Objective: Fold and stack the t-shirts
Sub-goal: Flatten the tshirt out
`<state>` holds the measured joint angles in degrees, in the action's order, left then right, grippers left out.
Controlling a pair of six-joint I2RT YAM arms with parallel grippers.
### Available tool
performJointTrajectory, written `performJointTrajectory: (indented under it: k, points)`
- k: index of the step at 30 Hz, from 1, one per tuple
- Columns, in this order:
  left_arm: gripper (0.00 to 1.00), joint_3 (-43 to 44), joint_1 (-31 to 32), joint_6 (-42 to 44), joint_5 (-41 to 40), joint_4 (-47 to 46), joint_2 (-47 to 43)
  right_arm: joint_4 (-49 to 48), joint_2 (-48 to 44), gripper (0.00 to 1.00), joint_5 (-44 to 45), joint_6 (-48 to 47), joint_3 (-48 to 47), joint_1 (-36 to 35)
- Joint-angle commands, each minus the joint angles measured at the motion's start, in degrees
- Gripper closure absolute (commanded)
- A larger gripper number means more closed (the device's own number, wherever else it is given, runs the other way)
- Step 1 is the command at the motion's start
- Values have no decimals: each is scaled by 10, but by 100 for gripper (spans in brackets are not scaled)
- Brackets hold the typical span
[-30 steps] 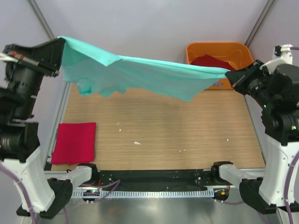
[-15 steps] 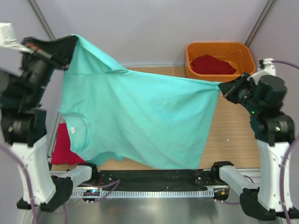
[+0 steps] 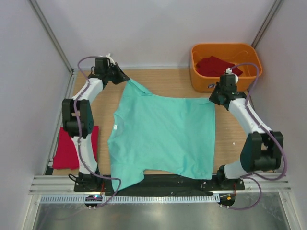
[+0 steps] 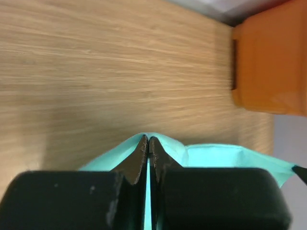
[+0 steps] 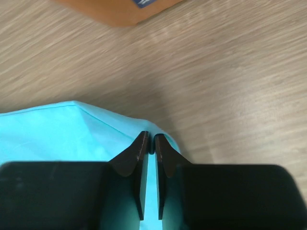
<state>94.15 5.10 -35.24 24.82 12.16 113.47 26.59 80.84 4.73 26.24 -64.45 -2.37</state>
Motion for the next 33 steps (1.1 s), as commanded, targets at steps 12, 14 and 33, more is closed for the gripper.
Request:
performJointTrajectory:
  k: [12,14,33]
  points:
    - [33,312,10,63,-104,123,180,60,179,43,109,-58,-212,4]
    - [10,302,14,81,-118,149,143,78,158,40,83,-53,-197,-8]
    - [50,-112,128,72,-266,313,-48,79,44,38,-30,4,56,-195]
